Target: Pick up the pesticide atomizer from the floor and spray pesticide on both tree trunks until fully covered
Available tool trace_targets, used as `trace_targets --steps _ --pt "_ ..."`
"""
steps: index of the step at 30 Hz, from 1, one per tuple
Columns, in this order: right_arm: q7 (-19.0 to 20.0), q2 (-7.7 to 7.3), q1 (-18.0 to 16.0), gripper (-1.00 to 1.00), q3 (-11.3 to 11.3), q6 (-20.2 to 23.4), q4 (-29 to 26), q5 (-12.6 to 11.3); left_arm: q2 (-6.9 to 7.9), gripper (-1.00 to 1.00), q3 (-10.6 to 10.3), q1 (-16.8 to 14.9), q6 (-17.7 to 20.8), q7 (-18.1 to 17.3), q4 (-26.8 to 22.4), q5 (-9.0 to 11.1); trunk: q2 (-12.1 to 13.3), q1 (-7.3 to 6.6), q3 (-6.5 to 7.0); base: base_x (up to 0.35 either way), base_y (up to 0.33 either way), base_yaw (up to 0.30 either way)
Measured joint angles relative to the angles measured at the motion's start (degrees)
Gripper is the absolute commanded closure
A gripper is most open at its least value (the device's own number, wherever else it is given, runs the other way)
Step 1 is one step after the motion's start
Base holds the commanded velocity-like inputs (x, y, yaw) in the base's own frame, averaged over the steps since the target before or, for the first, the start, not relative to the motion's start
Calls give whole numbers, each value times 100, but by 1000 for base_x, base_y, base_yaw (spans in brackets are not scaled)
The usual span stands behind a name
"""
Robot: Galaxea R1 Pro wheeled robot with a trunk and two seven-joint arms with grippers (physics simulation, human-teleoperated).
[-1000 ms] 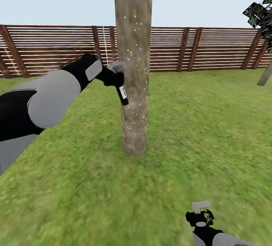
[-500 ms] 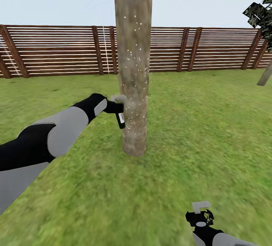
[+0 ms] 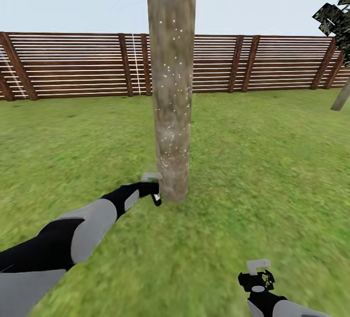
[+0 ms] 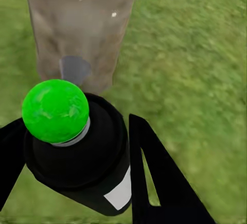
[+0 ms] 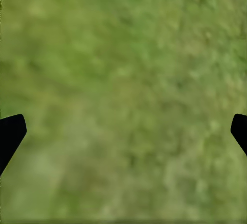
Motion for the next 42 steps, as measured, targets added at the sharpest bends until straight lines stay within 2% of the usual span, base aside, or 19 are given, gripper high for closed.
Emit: trace_targets --steps 1,3,5,8,14,18,33,42 --pt "0 2 0 -100 0 0 0 0 1 100 0 256 -268 2 -7 4 0 0 0 0 0 0" --pt "0 6 0 -100 -1 0 0 0 4 100 15 601 -489 3 -13 13 0 0 0 0 0 0" --pt "0 13 0 -100 1 0 0 -3 17 100 10 827 -592 8 -25 18 0 0 0 26 30 0" --pt "9 34 0 -100 1 0 1 -7 104 100 28 926 -648 13 -34 26 -1 -3 1 161 175 0" --pt "13 86 9 -100 -1 0 3 -9 370 100 34 950 -662 14 -41 27 -1 -1 1 78 313 -52" --pt "13 95 10 -100 -2 -1 0 -9 445 100 35 950 -663 7 -41 27 -1 -1 1 7 347 -250" --pt "13 93 10 -100 -3 -2 -1 -10 466 100 35 950 -639 -3 -42 27 -1 -1 1 0 350 -293" --pt "13 92 10 -100 -3 -1 -1 -9 466 100 35 950 -639 -3 -40 27 -1 -1 1 0 350 -160"
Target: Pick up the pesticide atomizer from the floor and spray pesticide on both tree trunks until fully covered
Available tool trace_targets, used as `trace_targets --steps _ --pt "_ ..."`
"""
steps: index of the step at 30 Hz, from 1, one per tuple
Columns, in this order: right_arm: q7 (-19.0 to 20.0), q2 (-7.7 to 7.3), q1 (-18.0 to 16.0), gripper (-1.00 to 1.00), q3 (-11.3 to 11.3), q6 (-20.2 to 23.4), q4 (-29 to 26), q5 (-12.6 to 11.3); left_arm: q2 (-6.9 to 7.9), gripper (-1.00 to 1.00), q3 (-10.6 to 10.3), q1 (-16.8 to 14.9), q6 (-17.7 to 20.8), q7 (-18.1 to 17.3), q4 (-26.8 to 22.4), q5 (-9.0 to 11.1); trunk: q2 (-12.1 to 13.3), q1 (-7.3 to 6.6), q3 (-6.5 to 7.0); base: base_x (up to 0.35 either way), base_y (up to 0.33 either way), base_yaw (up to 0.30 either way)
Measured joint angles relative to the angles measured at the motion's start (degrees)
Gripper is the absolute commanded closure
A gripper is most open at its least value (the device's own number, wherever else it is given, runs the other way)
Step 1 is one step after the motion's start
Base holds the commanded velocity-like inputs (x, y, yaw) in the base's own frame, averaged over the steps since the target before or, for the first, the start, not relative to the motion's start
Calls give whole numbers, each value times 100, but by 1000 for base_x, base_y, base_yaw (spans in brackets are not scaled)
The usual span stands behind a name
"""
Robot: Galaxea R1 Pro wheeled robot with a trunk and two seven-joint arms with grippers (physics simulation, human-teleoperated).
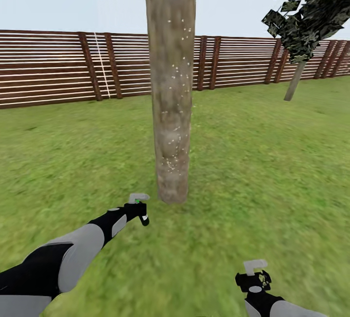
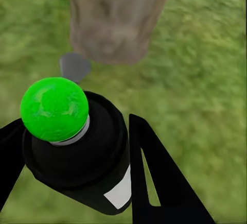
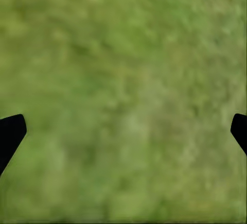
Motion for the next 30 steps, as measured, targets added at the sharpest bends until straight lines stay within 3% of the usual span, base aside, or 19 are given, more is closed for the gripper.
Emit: trace_targets --steps 12,20,30 --pt "0 4 0 -100 1 0 0 0 0 100 0 0 -7 0 -1 0 0 0 0 0 350 -293" --pt "0 4 0 -100 0 1 1 0 1 100 0 1 -8 -1 -2 0 0 0 0 0 350 -131" --pt "0 5 40 -100 0 0 4 0 4 100 0 0 -19 -7 1 8 0 0 0 0 350 -286"
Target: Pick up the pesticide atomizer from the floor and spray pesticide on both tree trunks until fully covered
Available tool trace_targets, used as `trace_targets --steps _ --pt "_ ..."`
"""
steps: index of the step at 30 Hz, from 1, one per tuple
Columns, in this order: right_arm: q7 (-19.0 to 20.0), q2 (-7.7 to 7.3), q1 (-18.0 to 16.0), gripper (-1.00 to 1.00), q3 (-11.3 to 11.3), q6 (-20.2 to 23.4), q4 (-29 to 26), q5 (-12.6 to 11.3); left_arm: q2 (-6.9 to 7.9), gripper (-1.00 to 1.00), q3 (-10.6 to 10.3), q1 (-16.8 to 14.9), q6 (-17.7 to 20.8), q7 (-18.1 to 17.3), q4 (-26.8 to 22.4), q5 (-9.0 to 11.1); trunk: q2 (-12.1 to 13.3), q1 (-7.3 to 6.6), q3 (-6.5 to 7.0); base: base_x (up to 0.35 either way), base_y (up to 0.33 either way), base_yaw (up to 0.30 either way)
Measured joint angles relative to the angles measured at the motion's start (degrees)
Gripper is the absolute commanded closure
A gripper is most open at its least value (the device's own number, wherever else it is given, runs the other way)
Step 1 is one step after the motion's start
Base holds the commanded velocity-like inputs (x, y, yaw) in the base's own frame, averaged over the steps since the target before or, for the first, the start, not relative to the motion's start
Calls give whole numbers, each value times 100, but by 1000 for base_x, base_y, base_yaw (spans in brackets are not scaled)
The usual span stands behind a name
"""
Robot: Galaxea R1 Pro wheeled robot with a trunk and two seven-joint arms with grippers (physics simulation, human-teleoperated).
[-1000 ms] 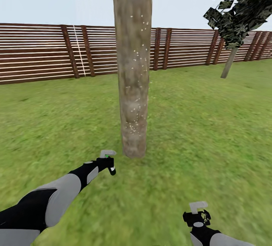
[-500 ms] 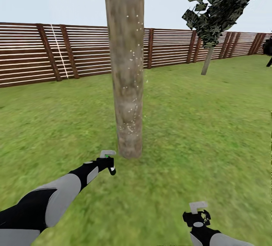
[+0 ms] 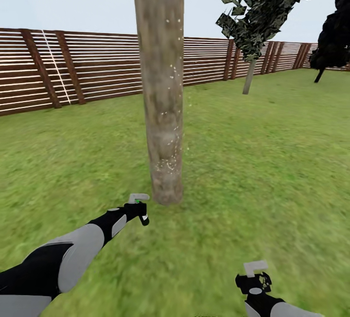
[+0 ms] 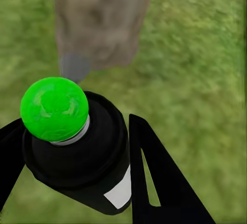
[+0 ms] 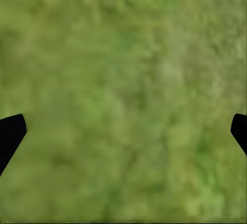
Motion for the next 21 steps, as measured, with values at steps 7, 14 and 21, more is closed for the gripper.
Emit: trace_targets --steps 7,14,21 --pt "0 3 26 -100 6 0 -3 0 31 100 0 0 -4 -2 1 1 0 1 0 -21 350 -264" --pt "-14 -28 408 -100 -18 -6 -1 -11 33 100 1 1 -5 -12 3 6 0 1 -1 -102 350 -25" --pt "2 -345 985 -100 -2 -5 -6 -10 28 100 0 1 -5 -13 4 8 0 1 0 -113 350 0"
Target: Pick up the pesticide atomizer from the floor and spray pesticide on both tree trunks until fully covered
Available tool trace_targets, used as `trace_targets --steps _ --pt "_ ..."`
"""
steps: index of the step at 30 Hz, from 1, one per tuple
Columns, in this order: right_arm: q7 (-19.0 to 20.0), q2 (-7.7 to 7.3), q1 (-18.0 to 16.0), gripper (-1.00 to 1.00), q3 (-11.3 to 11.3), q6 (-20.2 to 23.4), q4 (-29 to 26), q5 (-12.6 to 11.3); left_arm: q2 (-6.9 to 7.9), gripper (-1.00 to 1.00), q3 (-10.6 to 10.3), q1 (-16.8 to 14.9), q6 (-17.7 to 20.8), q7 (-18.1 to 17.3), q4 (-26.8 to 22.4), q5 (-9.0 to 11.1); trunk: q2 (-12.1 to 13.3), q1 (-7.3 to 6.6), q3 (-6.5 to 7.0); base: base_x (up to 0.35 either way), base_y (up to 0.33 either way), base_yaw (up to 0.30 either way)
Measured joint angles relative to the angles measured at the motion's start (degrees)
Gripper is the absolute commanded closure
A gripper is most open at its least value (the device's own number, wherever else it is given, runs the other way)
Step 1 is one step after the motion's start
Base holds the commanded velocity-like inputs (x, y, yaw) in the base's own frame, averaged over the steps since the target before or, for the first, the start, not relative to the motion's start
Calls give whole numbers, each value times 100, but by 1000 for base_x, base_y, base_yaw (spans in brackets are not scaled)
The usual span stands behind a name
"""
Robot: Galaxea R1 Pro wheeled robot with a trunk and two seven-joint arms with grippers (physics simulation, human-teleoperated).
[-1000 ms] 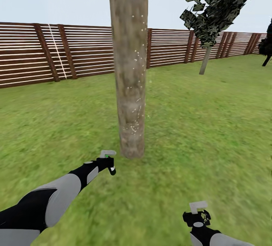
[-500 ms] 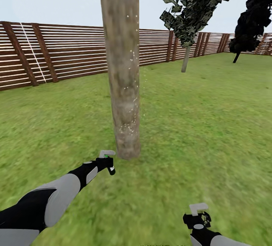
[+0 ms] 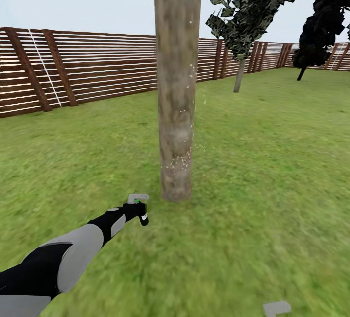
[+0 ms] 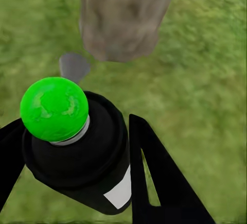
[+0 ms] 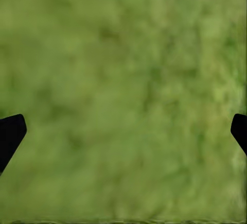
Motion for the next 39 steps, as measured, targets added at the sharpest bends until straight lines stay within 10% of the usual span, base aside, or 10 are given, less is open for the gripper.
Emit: trace_targets --steps 4,8,12,39 --pt "132 -68 21 -100 4 -3 -8 -6 2 100 0 0 0 -4 0 0 0 0 0 -112 350 0" --pt "1518 -399 27 -100 6 -7 -13 -19 1 100 0 0 0 -3 0 -1 0 0 0 -112 350 0" --pt "2042 -518 38 -100 10 -24 -5 16 -2 100 0 0 -3 -2 0 -2 0 0 0 -91 350 0" --pt "2159 -512 80 -100 11 -15 6 -1 -22 100 -9 1 -8 -9 -1 -16 0 0 0 215 68 -189"
